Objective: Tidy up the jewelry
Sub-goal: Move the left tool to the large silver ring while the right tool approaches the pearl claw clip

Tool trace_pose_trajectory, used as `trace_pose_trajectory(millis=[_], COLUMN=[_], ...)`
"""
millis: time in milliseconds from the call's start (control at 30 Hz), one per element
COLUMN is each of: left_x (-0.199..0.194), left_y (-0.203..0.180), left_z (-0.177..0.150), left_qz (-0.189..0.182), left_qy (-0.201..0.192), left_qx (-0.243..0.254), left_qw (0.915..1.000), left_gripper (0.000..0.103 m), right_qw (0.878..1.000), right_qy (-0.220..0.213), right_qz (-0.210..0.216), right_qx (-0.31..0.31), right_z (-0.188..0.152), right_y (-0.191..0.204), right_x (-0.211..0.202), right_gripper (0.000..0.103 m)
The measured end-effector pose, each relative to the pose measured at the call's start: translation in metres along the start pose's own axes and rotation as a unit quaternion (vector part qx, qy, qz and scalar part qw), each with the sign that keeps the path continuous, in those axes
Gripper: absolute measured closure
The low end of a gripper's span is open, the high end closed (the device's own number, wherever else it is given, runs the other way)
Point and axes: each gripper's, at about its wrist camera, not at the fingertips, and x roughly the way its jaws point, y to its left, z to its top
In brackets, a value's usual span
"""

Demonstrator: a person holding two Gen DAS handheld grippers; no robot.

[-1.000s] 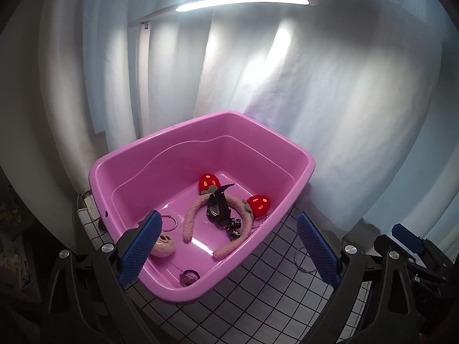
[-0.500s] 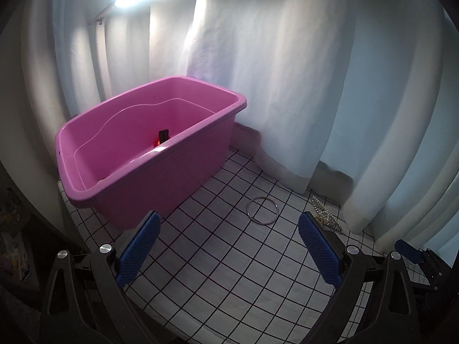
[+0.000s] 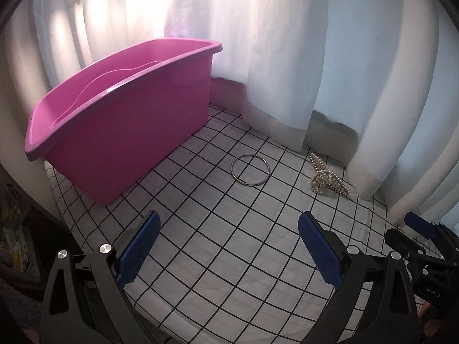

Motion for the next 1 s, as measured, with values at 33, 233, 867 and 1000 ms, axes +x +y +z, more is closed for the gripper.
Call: trace_pose_trajectory(millis=[33, 233, 867, 1000], left_x=[0.006, 0.044, 0.149, 0.163], left_y=[0.002, 0.007, -0.013, -0.017], left_z=[0.0, 0.004, 0.032, 0.037], left_qz=[0.0, -0.018, -0.038, -0.055], left_qy=[0.001, 0.013, 0.055, 0.061], left_qx=[0.0, 0.001, 0.062, 0.061], left_qw=[1.0, 0.9998, 0.9958, 0.9948], left_gripper=[0.008, 0.008, 0.008, 0.008], right_qw=[1.0, 1.0, 0.997, 0.996], right_qy=[0.0, 0.001, 0.037, 0.051], right_qz=[-0.002, -0.022, -0.066, -0.076], right_qx=[0.002, 0.013, 0.005, -0.005], right_z=[0.002, 0.012, 0.045, 0.045], right_y=[0.0, -0.003, -0.017, -0.017], right_x=[0.004, 0.031, 0.128, 0.144], right_gripper=[0.033, 0.033, 0.034, 0.034])
